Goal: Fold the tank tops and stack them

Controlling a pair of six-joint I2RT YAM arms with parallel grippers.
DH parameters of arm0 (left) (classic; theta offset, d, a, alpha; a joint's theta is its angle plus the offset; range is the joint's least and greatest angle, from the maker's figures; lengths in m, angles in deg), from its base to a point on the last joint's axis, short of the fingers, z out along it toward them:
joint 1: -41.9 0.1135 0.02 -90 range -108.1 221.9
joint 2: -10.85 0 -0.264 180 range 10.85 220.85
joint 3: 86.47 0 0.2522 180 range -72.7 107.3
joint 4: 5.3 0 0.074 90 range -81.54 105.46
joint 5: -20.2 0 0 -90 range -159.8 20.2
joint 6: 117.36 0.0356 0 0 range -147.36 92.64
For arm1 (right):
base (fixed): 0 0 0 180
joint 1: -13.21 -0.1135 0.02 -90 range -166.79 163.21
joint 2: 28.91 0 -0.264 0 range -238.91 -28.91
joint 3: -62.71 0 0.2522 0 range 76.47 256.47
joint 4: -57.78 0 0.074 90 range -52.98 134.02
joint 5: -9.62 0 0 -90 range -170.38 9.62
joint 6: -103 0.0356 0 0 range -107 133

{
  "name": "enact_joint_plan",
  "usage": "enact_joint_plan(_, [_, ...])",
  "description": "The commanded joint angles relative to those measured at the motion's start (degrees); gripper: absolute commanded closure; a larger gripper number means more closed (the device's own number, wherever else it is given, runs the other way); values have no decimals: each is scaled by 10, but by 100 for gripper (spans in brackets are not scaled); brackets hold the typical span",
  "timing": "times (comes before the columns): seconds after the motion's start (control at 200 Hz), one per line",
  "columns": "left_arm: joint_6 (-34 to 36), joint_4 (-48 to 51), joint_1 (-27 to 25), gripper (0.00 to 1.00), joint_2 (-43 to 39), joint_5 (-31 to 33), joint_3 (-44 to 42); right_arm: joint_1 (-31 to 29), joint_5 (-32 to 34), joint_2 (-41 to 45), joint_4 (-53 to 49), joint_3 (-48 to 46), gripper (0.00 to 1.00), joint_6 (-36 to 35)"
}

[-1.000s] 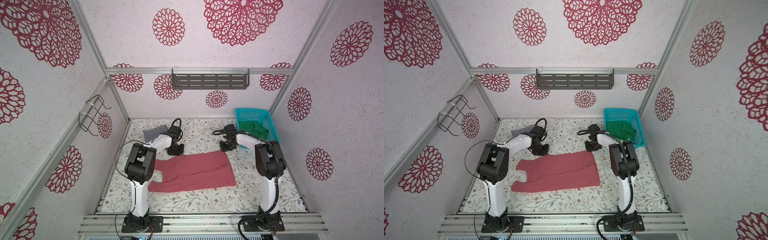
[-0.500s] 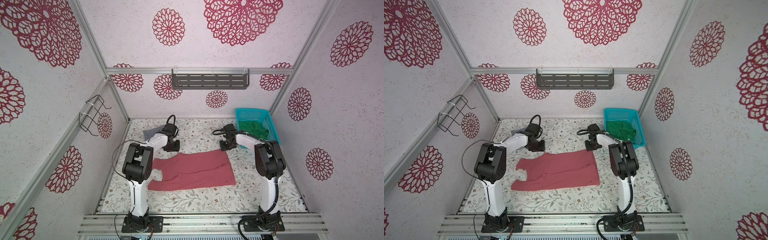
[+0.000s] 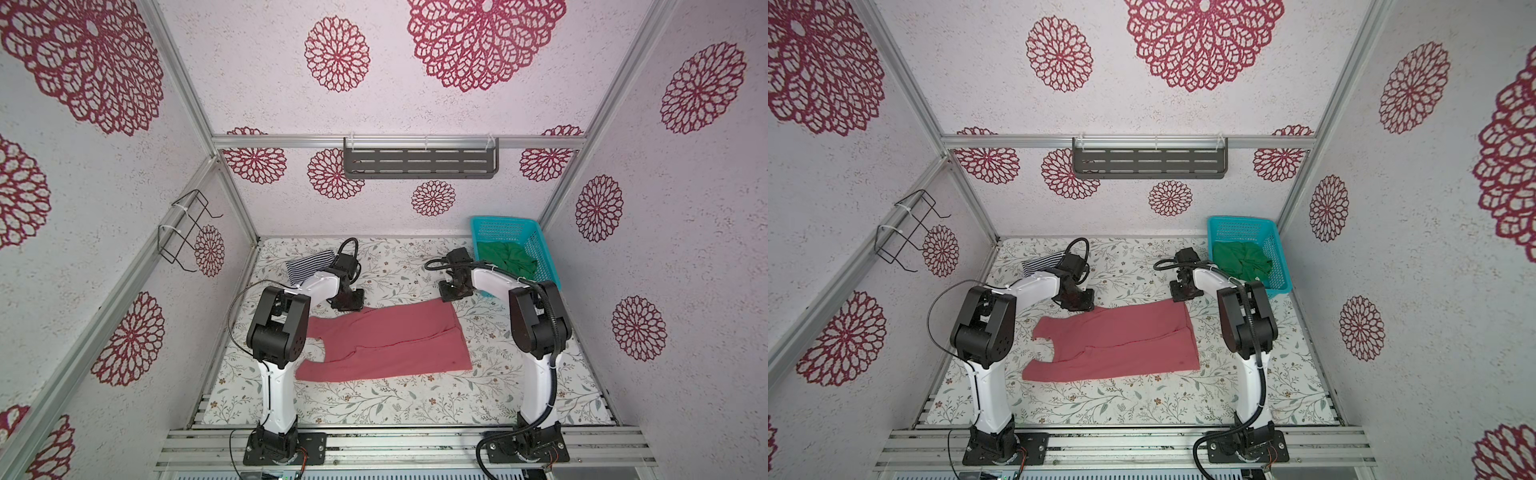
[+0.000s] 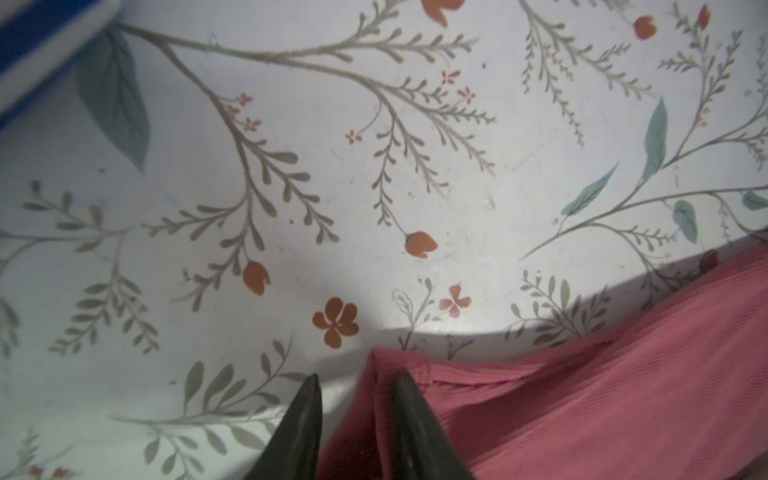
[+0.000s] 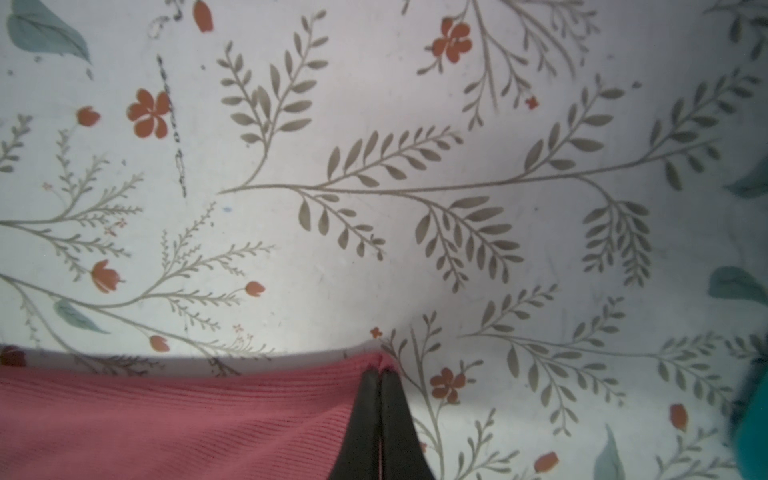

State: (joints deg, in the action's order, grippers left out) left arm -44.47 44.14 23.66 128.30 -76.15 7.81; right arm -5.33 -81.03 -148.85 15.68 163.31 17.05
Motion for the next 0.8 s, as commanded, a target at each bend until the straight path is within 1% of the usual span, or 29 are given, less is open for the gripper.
enact_joint_plan(0.0, [8,4,-3,76,-5,8,-2,2,11,14,0,4,100,1])
enact_joint_plan(0.075, [3,-10,-5,86,-9,8,-1,1,10,15,-1,6,100,0])
enact_joint_plan(0.175, [4,-16,-7,95,-16,17,9,2,5,16,0,8,100,-2])
enact_joint_plan(0.35, [18,-7,-6,100,-13,20,34,1,-5,24,7,6,100,-21])
enact_joint_plan(0.415, [22,-8,-7,100,-15,20,34,1,-6,29,8,4,100,-28])
enact_joint_plan(0.595, [32,-31,-7,100,-43,34,16,1,-10,57,26,-16,100,-43])
enact_joint_plan(0.615, [32,-33,-7,100,-65,36,15,1,-11,59,28,-19,100,-45])
enact_joint_plan(0.656, [33,-36,-7,100,-73,39,13,1,-14,67,33,-25,100,-49])
enact_joint_plan(0.796, [38,-41,-13,100,-92,47,-1,1,-21,111,65,-71,100,-69])
